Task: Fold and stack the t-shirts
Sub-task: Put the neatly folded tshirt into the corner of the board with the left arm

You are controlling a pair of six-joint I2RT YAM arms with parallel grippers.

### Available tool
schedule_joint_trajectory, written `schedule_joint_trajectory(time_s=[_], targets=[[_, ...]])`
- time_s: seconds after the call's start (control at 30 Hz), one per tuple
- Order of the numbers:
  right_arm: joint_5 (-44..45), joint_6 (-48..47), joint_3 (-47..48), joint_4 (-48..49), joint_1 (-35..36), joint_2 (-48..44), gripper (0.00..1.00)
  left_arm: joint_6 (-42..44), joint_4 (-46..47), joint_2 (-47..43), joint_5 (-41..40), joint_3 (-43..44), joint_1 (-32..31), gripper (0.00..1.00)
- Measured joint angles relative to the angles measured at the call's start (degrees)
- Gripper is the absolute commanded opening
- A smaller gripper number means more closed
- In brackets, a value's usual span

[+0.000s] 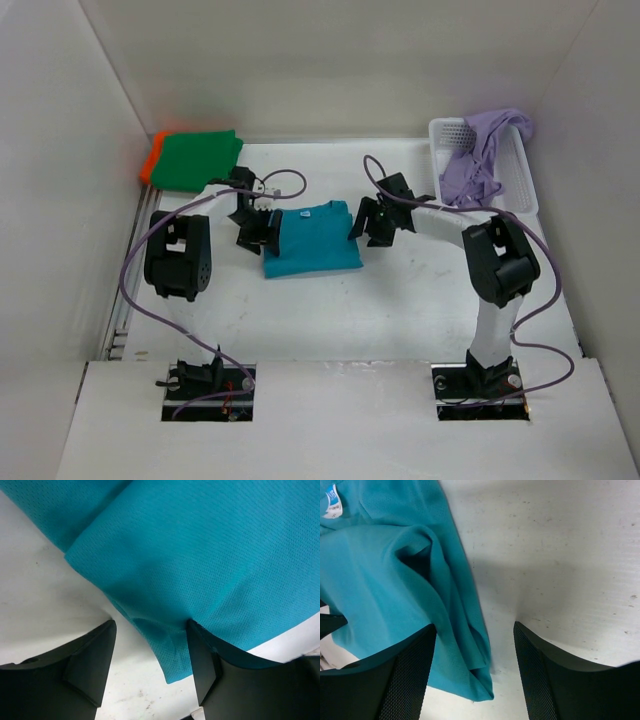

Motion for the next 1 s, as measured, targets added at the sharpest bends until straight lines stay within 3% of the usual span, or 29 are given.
schedule_joint_trajectory(time_s=[0.3, 0.53, 0.77, 0.87, 0.97, 1.0], targets=[[-1.81, 0.15, -1.68, 3.98, 0.11, -0.02, 0.60, -3.69, -4.22, 5.70, 8.17, 5.25, 4.39, 0.57], [-4.11, 1.86, -4.31, 9.05, 0.13, -0.04, 0.57, -5.84, -7.04, 10.38, 15.65, 8.55, 7.06, 0.43], [-4.59, 3.43, -5.90, 12.11, 0.76, -0.46, 0.58, -6.47, -8.72, 12.26, 17.90, 10.08, 7.56, 0.41], [-4.59, 3.98, -5.97, 12.22, 1.25, -0.48, 0.58, -6.45, -9.81, 13.07, 17.33, 11.19, 6.67, 0.32], [-4.50, 4.24, -6.03, 12.15, 1.60, -0.68, 0.59, -6.29, -11.87, 15.26, 16.81, 13.40, 6.29, 0.05], [-4.48, 4.28, -6.10, 12.02, 1.66, -0.79, 0.59, -6.21, -12.70, 16.31, 16.90, 14.29, 6.23, 0.00]])
